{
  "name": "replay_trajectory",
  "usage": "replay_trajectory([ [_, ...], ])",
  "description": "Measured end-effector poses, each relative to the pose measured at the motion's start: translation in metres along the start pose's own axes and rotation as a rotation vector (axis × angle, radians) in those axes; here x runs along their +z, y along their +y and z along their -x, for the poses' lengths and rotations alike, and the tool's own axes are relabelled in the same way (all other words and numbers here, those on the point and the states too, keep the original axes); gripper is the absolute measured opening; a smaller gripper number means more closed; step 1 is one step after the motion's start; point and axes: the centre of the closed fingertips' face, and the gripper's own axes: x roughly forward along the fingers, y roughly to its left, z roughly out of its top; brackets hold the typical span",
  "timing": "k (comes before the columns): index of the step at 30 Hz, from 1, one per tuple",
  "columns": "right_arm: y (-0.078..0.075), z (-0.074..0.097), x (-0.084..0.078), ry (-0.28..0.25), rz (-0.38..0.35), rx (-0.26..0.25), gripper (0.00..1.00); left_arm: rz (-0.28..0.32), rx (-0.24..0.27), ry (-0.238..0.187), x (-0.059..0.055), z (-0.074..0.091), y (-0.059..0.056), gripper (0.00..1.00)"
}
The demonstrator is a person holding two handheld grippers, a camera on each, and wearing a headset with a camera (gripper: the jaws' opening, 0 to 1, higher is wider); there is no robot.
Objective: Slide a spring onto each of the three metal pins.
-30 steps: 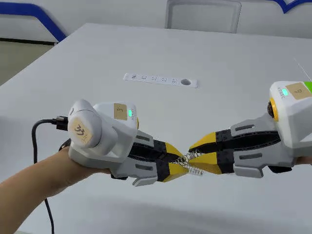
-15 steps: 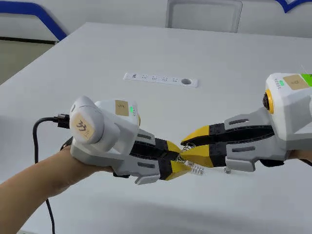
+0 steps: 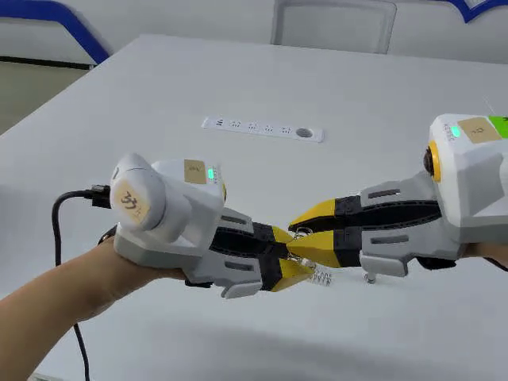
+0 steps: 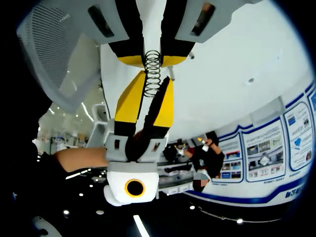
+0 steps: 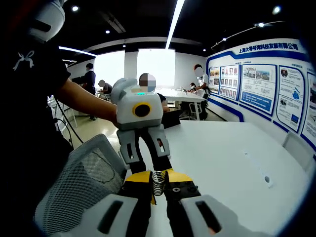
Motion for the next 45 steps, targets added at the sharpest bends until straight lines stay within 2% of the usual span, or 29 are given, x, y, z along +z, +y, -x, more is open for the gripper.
replay_trajectory([
  [4,-0.004,0.001,0.003,-0.001,0.004,-0.013,0.11,-0.002,0.013,0.01,-0.003,0.003,0.003,0.12],
  [7,-0.01,0.006,0.008,-0.011,0.011,-0.03,0.11,0.011,0.016,0.003,-0.005,0.007,0.005,0.17],
  [12,-0.036,0.022,0.008,-0.012,0.007,-0.093,0.11,0.04,0.045,0.015,-0.014,0.017,0.012,0.24],
  [14,-0.047,0.029,0.004,-0.008,-0.004,-0.123,0.11,0.056,0.06,0.015,-0.018,0.021,0.016,0.28],
  [17,-0.067,0.041,-0.007,0.006,-0.022,-0.2,0.11,0.073,0.089,0.017,-0.022,0.027,0.023,0.36],
  [18,-0.077,0.047,-0.011,0.002,-0.029,-0.247,0.11,0.083,0.094,0.015,-0.024,0.029,0.025,0.37],
  [20,-0.091,0.055,-0.019,-0.003,-0.043,-0.304,0.11,0.082,0.107,0.012,-0.025,0.033,0.029,0.39],
  [23,-0.105,0.064,-0.034,0.017,-0.073,-0.363,0.11,0.084,0.123,0.004,-0.024,0.037,0.033,0.43],
  [25,-0.111,0.068,-0.043,0.017,-0.093,-0.378,0.11,0.093,0.133,-0.005,-0.024,0.039,0.036,0.46],
  [35,-0.12,0.072,-0.088,0.06,-0.176,-0.434,0.11,0.142,0.168,0.012,-0.038,0.046,0.044,0.58],
  [39,-0.122,0.074,-0.1,0.07,-0.2,-0.457,0.11,0.14,0.191,0.011,-0.04,0.049,0.045,0.64],
  [43,-0.122,0.074,-0.111,0.083,-0.212,-0.467,0.11,0.156,0.196,-0.012,-0.037,0.05,0.045,0.71],
  [45,-0.121,0.074,-0.118,0.092,-0.22,-0.47,0.11,0.155,0.201,-0.001,-0.039,0.05,0.046,0.71],
])
